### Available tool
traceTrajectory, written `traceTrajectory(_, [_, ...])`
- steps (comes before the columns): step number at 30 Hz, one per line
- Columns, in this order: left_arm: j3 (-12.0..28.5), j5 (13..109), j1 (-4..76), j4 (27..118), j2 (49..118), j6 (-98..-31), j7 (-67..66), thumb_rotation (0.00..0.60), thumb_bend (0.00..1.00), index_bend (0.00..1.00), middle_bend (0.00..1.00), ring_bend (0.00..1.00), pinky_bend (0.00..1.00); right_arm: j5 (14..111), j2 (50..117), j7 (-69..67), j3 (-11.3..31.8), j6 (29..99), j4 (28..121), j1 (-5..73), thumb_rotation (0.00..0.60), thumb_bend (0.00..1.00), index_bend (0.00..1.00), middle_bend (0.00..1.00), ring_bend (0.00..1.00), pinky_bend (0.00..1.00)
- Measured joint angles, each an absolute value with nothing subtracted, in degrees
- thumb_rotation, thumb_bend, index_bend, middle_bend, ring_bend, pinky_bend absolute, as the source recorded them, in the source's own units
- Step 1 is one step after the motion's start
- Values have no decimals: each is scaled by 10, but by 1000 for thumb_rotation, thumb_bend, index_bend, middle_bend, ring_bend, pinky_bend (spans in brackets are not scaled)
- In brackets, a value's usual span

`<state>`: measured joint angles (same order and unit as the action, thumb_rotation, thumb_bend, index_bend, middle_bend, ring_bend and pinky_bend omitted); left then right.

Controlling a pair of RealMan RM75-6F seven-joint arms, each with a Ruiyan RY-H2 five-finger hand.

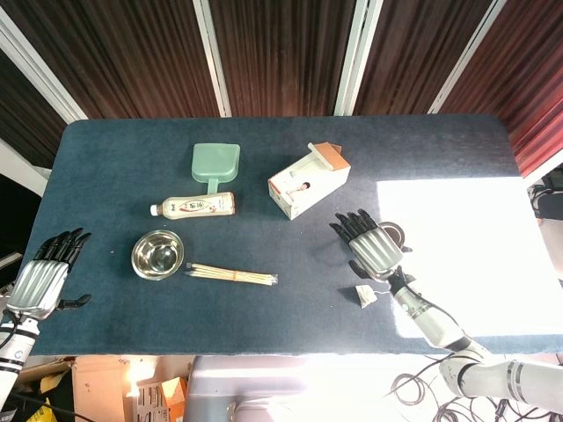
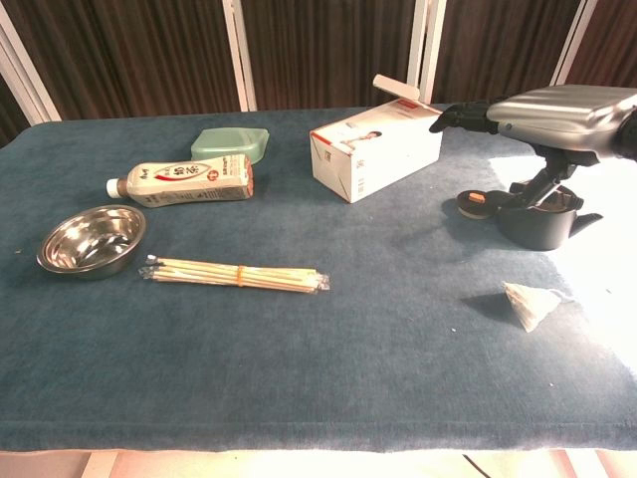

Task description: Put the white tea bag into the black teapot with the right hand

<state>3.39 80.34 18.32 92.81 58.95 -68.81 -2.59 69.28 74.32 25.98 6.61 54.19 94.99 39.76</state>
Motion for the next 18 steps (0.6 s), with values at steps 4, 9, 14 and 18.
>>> traceTrajectory(4, [32, 805, 180, 929, 588, -694, -32, 600, 42, 0, 21, 0, 102, 696, 743, 259, 65, 547, 954, 397, 600, 347, 53, 0, 0, 0])
traceTrajectory(9, [23, 824, 162, 931, 588, -732, -45, 600, 42, 0, 21, 0, 102, 729, 718, 239, 57, 575, 969, 380, 600, 347, 152, 0, 0, 0])
traceTrajectory(14, [-3, 891, 119, 904, 599, -822, -36, 600, 26, 0, 22, 0, 102, 789, 677, 199, 30, 632, 973, 336, 600, 330, 275, 0, 0, 0])
traceTrajectory(18, [-27, 935, 73, 842, 632, -903, -22, 600, 20, 0, 22, 0, 102, 833, 652, 138, -4, 687, 942, 285, 600, 318, 352, 0, 0, 0])
